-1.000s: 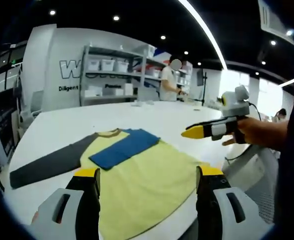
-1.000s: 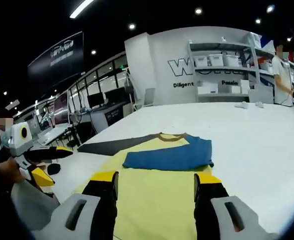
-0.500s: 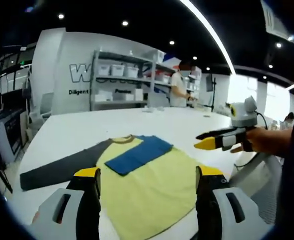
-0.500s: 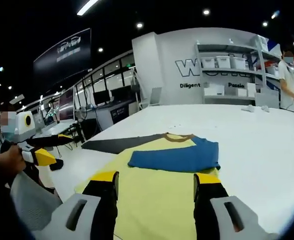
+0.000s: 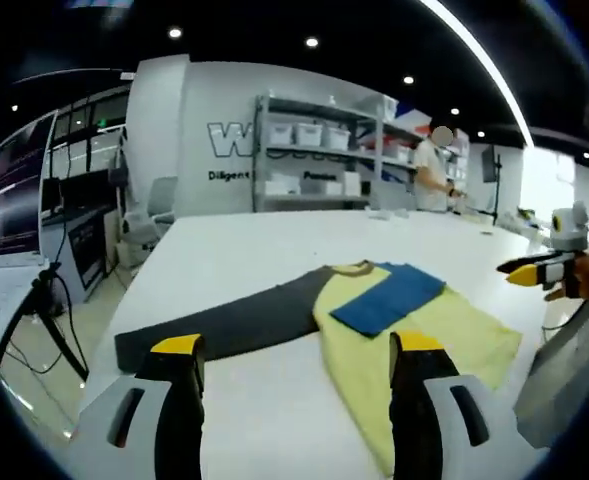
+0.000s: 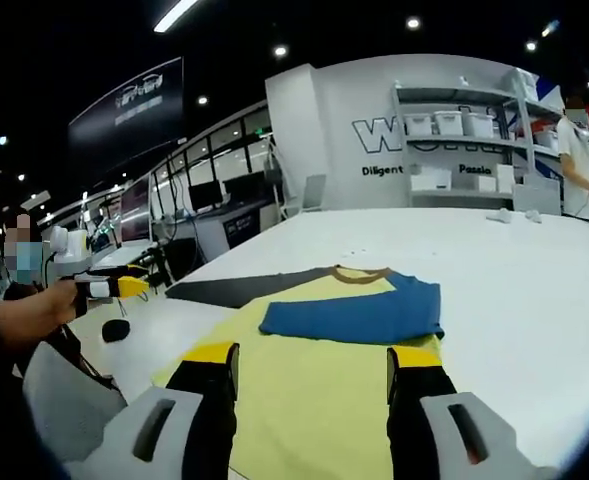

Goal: Fold the garment on the visible template until the final outline fits inside the template.

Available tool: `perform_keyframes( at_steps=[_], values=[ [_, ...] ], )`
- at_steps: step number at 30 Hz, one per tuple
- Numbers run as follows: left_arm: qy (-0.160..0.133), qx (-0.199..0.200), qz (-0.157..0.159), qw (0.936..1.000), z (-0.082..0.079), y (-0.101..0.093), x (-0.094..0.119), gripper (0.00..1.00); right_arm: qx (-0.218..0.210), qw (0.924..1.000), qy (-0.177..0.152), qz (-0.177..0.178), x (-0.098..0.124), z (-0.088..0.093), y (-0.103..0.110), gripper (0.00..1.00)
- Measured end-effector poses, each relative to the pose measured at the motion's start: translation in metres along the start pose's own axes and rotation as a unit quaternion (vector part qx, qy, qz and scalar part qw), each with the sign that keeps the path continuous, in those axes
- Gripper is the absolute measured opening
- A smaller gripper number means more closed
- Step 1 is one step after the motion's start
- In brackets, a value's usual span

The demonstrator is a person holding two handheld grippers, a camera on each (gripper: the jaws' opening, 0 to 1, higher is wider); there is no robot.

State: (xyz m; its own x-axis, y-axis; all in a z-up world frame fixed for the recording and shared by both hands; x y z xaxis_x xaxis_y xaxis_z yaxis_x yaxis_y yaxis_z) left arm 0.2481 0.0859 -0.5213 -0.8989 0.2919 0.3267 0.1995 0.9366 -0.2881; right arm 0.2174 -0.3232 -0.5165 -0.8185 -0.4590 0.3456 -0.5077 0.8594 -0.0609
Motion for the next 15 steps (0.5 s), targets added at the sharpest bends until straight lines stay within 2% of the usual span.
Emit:
perform_keyframes(
  at_steps=[4,10,14,15],
  values=[
    [0.013,0.008,-0.041,0.9990,0.006,0.031,-0.009,0.69,-0.002,1.0000,0.005,-0.002,-0.001,0.001,0.000,0.59],
    [0.032,0.053,-0.088,0.9942,0.014,0.070,-0.023,0.68,-0.002,0.9999,0.011,-0.004,-0.002,0.003,0.000,0.58],
    [0.036,0.056,-0.100,0.9928,0.012,0.082,-0.030,0.68,-0.004,0.9999,0.013,-0.003,-0.002,0.004,-0.001,0.58],
    [0.037,0.073,-0.108,0.9908,0.013,0.084,-0.032,0.68,-0.005,0.9999,0.013,-0.003,-0.003,0.004,-0.001,0.58]
  ],
)
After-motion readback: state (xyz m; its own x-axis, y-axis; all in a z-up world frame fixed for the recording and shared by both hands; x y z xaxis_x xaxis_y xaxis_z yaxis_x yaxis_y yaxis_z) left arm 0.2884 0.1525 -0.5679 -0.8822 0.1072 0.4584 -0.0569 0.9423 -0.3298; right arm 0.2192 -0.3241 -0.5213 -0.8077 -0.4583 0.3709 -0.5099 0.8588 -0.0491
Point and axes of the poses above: the point that each gripper's makers call its tool centre point, and the gripper's own axes: x roughly backward along the fingers, y roughly to its left, z roughly out of its underside, the point moved 10 cm from there along x, roughly backward along the fingers, and after that the axes turned 14 degrees about x, right-handed, at the moved point
